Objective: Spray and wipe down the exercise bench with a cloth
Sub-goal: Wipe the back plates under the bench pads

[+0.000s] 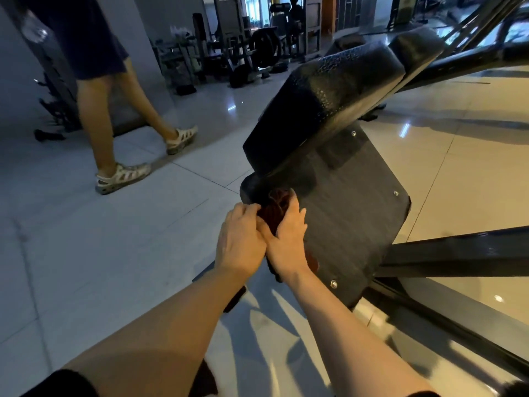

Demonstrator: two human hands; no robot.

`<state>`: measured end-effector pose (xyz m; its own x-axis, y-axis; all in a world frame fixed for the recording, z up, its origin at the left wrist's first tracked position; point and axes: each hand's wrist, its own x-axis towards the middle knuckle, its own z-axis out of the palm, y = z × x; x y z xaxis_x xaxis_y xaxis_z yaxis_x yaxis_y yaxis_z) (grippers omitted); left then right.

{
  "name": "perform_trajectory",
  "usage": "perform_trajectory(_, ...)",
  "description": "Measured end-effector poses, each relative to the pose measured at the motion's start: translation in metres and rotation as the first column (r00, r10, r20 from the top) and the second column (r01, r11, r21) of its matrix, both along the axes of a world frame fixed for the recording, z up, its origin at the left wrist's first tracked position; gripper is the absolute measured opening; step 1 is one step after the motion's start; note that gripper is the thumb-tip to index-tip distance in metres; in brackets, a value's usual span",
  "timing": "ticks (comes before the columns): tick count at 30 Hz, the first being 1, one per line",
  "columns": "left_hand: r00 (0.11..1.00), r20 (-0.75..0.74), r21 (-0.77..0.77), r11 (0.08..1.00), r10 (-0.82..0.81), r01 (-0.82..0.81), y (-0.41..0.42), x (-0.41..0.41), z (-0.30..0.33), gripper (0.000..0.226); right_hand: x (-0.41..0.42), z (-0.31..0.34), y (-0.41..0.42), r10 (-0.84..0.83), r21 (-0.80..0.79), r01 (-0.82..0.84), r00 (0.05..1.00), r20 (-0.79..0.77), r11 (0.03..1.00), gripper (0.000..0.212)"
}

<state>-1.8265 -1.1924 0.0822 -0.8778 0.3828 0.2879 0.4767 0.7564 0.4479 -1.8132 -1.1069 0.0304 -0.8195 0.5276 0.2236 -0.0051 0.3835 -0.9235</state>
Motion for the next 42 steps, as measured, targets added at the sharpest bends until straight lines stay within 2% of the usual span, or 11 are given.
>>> perform_trajectory(4, 0.987, -0.157, -0.208, 0.978, -0.046, 0.012, -0.002, -0.008, -0.005, 0.043, -0.018, -0.005, 0.003, -0.042, 0.281, 0.028, 0.998, 0.045, 0.959, 0.061)
perform_trajectory(8, 0.957, -0.222, -0.345, 0.933, -0.186, 0.101, 0.002, -0.012, -0.009, 0.051, -0.022, -0.018, 0.024, -0.132, 0.204, 0.138, 0.99, -0.043, 0.969, 0.054)
perform_trajectory(16, 0.912, -0.289, -0.484, 0.866, -0.29, 0.122, 0.004, -0.016, -0.009, 0.053, 0.026, -0.072, 0.081, -0.513, -0.112, 0.604, 0.748, 0.422, 0.789, 0.056)
perform_trajectory(18, 0.91, -0.299, -0.444, 0.886, -0.287, 0.134, 0.012, -0.014, -0.007, 0.051, 0.006, -0.049, 0.056, -0.488, -0.081, 0.528, 0.824, 0.288, 0.845, 0.057)
perform_trajectory(21, 0.915, -0.311, -0.473, 0.877, -0.258, 0.086, 0.026, -0.011, -0.007, 0.047, -0.023, -0.015, 0.023, -0.182, 0.148, 0.185, 0.983, -0.029, 0.972, 0.055)
perform_trajectory(23, 0.915, -0.331, -0.442, 0.895, -0.229, 0.064, 0.027, -0.013, -0.008, 0.047, -0.029, -0.01, 0.031, -0.063, 0.282, 0.076, 0.997, -0.055, 0.956, 0.052)
perform_trajectory(26, 0.914, -0.255, -0.469, 0.867, -0.316, 0.169, 0.021, -0.017, -0.015, 0.054, -0.006, -0.043, 0.067, -0.295, 0.23, 0.26, 0.946, 0.134, 0.938, 0.049)
perform_trajectory(29, 0.887, -0.238, -0.521, 0.823, -0.395, 0.227, 0.02, -0.019, -0.019, 0.056, 0.042, -0.093, 0.099, -0.482, -0.039, 0.553, 0.756, 0.442, 0.832, 0.049)
perform_trajectory(32, 0.861, -0.322, -0.488, 0.848, -0.395, 0.206, 0.015, -0.027, -0.019, 0.055, 0.048, -0.099, 0.096, -0.545, -0.132, 0.688, 0.665, 0.511, 0.714, 0.052)
perform_trajectory(38, 0.855, -0.408, -0.458, 0.882, -0.32, 0.111, 0.01, -0.027, -0.005, 0.048, -0.026, -0.013, 0.043, -0.284, 0.029, 0.283, 0.953, 0.101, 0.959, 0.061)
perform_trajectory(42, 0.855, -0.389, -0.474, 0.87, -0.344, 0.135, 0.018, -0.021, -0.009, 0.052, -0.032, -0.005, 0.046, -0.098, 0.308, 0.098, 0.995, -0.015, 0.946, 0.053)
